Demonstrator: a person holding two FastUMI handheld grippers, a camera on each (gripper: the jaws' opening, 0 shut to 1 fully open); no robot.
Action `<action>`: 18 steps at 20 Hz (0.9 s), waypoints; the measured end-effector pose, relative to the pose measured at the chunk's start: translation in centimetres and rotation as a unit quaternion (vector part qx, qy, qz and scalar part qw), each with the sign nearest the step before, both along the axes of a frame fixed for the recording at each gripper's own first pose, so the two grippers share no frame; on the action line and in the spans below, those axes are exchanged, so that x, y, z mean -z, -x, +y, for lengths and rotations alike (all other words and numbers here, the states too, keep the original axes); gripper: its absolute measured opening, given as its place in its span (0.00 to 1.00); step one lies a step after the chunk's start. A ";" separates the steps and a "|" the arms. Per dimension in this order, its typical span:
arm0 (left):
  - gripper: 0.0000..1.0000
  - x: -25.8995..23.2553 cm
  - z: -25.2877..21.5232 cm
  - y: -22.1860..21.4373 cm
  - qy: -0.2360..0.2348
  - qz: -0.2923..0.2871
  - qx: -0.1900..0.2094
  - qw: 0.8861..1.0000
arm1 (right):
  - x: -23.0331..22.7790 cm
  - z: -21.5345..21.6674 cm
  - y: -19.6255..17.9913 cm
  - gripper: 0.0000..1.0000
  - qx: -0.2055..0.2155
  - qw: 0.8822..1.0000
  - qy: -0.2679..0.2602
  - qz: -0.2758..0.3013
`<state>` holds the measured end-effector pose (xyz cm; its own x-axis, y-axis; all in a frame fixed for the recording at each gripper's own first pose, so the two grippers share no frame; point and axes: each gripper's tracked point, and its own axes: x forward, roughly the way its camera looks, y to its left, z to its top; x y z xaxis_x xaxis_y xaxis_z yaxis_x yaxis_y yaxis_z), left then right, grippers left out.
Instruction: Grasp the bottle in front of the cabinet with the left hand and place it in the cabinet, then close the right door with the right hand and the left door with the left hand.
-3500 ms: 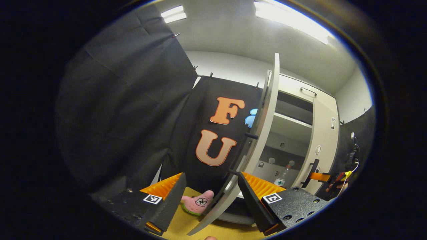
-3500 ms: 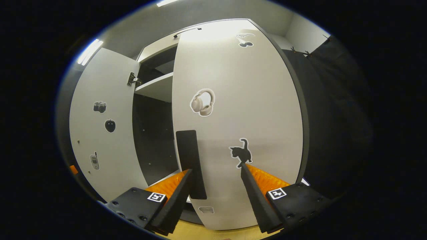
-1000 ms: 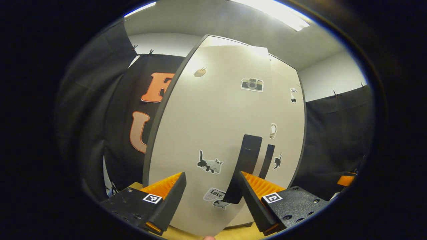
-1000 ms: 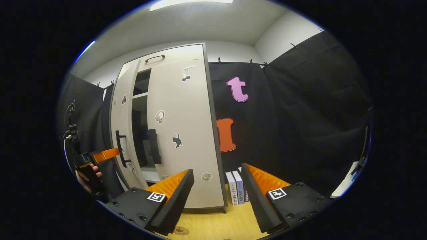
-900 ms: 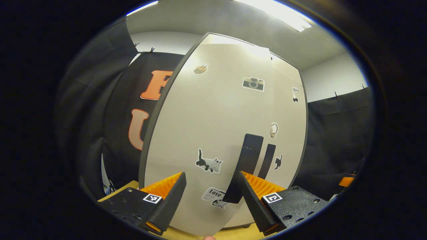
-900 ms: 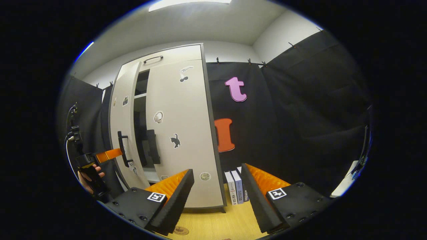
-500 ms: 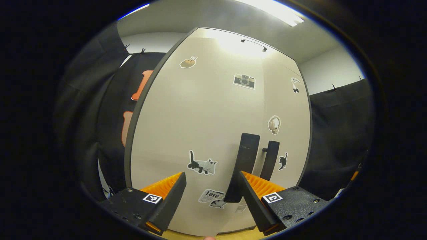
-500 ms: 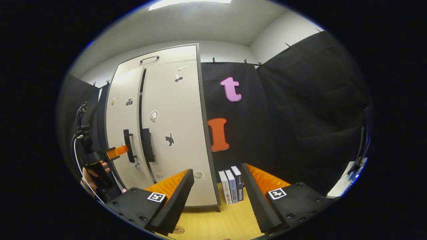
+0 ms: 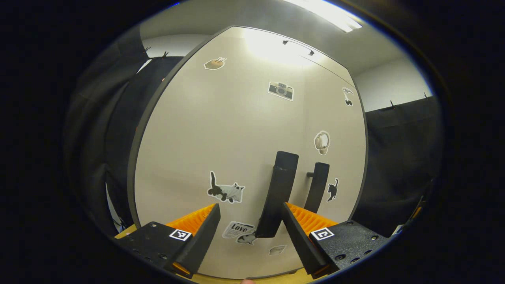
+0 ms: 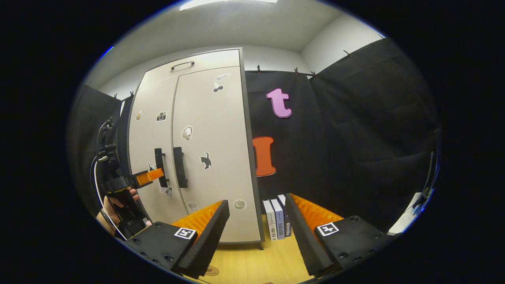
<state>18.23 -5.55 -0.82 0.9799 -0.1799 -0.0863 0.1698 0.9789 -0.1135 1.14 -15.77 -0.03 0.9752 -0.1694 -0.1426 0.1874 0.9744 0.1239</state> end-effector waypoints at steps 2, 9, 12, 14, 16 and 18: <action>0.95 -1.1 0.9 1.0 -0.004 -0.011 -0.009 1.000 | 0.5 0.9 -0.7 0.95 -0.010 1.000 -0.007 0.001; 0.95 -4.6 4.5 6.9 -0.014 -0.034 -0.025 0.999 | 1.3 4.6 -3.6 0.95 -0.057 0.998 -0.013 -0.005; 0.94 -5.0 7.0 9.8 -0.015 -0.035 -0.059 0.998 | 1.3 6.2 -4.5 0.95 -0.075 0.997 -0.008 -0.018; 0.95 -5.1 8.6 11.5 -0.021 -0.033 -0.077 0.996 | 1.5 7.0 -4.8 0.95 -0.083 0.996 -0.007 -0.019; 0.95 -5.0 10.1 12.9 -0.028 -0.031 -0.099 0.994 | 1.8 7.4 -5.0 0.95 -0.089 0.996 -0.012 -0.015; 0.94 -5.1 11.0 13.8 -0.033 -0.038 -0.110 0.993 | 2.1 7.5 -5.1 0.95 -0.087 0.996 -0.015 -0.014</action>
